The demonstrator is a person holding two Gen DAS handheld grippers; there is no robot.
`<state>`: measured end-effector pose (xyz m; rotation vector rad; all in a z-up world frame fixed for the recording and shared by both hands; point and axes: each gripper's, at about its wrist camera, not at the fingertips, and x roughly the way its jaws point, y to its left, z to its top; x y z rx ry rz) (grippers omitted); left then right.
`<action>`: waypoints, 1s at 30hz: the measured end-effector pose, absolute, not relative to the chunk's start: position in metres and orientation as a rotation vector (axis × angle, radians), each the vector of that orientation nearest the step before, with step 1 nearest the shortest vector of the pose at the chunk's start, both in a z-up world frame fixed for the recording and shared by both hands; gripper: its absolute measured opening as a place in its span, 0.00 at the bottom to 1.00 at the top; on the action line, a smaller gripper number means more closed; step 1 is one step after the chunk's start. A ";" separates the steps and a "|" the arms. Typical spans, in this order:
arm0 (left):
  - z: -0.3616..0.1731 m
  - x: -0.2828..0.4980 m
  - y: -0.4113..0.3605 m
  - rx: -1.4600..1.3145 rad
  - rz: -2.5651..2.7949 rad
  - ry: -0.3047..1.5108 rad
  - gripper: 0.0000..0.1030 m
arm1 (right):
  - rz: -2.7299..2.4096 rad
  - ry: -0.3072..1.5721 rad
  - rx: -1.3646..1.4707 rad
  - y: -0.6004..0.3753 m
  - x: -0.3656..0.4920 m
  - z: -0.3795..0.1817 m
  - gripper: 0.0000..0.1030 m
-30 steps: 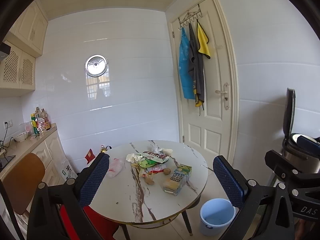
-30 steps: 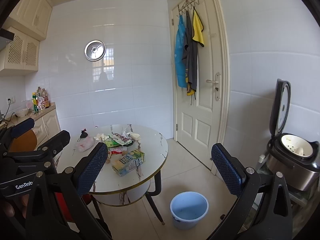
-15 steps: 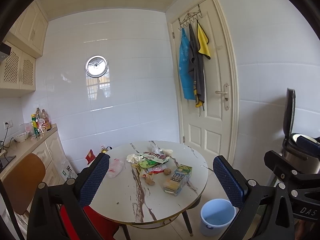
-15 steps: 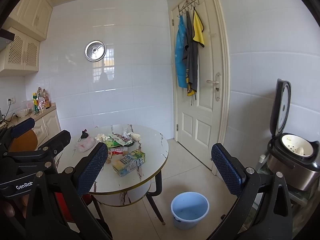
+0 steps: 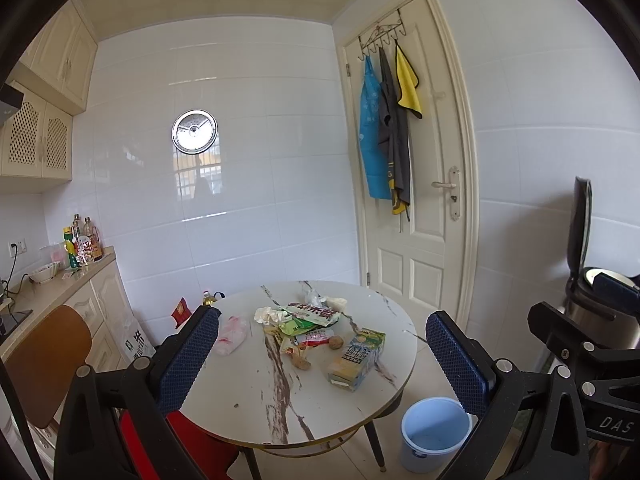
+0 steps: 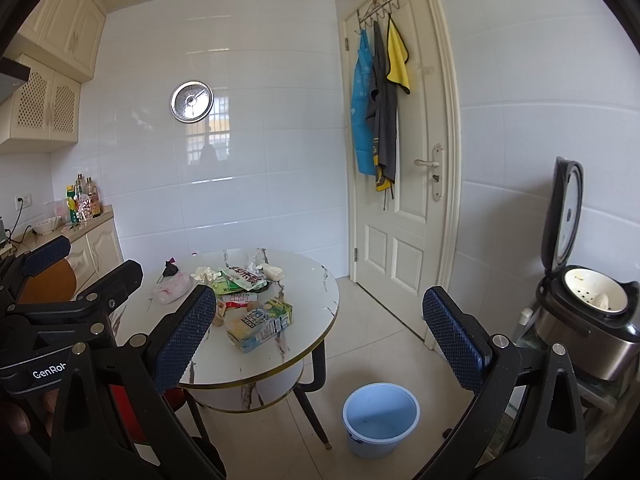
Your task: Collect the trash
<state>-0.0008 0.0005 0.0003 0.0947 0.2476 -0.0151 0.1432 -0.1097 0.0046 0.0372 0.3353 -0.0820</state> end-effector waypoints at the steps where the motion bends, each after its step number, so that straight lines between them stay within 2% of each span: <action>1: 0.000 -0.001 0.000 0.096 -0.014 0.246 0.99 | -0.082 0.335 0.038 -0.110 0.143 0.004 1.00; 30: -0.005 -0.006 -0.001 0.090 -0.027 0.229 0.99 | -0.069 0.329 0.038 -0.110 0.145 0.003 1.00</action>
